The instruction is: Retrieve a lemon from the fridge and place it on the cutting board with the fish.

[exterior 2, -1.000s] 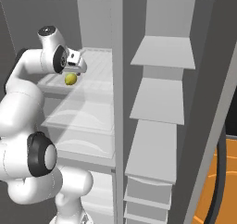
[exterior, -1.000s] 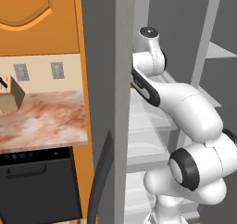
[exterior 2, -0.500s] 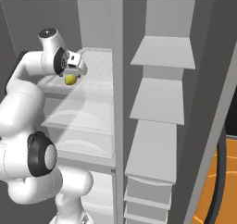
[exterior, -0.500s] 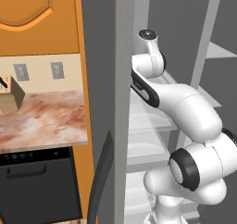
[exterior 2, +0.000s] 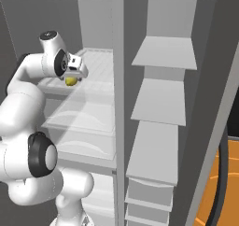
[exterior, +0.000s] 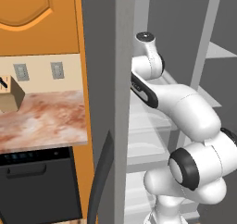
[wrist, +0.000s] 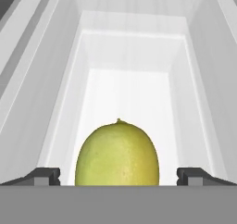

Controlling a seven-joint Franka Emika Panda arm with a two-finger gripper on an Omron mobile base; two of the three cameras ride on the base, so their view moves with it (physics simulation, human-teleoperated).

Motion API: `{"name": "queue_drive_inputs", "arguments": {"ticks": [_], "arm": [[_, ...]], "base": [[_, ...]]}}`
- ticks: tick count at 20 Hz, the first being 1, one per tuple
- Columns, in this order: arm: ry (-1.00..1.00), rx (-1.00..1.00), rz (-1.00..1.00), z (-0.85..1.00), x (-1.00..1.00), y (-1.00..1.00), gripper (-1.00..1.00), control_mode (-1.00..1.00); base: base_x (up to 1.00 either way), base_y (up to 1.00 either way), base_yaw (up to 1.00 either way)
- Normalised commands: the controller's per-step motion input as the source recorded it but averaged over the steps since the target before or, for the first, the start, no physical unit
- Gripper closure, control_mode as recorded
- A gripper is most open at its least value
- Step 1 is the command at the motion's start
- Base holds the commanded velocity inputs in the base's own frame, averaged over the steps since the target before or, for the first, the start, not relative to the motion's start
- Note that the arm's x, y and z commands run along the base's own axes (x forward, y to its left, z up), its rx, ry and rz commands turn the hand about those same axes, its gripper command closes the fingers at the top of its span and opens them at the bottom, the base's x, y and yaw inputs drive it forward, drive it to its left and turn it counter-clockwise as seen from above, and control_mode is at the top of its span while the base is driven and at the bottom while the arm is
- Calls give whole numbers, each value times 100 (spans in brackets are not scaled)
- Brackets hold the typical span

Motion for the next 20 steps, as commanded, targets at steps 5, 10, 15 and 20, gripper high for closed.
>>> {"name": "queue_drive_inputs", "arguments": {"ticks": [5, 10, 15, 20], "arm": [[5, -3, 0, -15, 0, 0, -100, -100], [2, -1, 0, -7, 0, 0, -100, -100], [0, 0, 0, 0, 2, 0, -100, -100], [0, 0, 0, 0, 8, 0, -100, -100]], "base": [[0, 0, 0], [0, 0, 0], [0, 0, 0], [0, 0, 0]]}}
